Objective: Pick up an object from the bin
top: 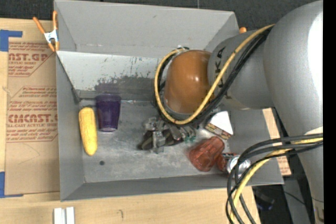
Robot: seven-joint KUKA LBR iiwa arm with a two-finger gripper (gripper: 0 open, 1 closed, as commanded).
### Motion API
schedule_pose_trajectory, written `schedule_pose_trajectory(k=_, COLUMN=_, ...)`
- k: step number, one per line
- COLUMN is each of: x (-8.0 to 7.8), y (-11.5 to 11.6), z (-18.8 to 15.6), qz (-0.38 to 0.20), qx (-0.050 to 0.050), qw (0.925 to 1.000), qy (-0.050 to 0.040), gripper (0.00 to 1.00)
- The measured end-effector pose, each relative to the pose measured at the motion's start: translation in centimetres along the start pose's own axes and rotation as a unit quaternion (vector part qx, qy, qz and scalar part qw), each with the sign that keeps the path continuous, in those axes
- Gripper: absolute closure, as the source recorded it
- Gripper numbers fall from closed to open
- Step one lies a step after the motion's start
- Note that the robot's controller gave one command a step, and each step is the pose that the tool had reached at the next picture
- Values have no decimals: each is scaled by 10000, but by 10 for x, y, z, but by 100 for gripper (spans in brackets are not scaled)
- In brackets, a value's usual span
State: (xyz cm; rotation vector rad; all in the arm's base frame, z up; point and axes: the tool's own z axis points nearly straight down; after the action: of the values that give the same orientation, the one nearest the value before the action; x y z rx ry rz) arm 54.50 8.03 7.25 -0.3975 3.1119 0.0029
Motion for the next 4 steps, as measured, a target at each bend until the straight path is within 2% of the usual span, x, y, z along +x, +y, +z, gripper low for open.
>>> schedule_pose_trajectory(k=1, x=0, y=0, z=0, qz=2, qx=-2, qw=10000, qy=0, gripper=100)
schedule_pose_trajectory(k=2, x=-4, y=-8, z=-120, qz=-53, qx=2, qw=10000, qy=11, gripper=100)
schedule_pose_trajectory(k=4, x=-4, y=-8, z=-121, qz=-58, qx=-3, qw=10000, qy=19, gripper=100)
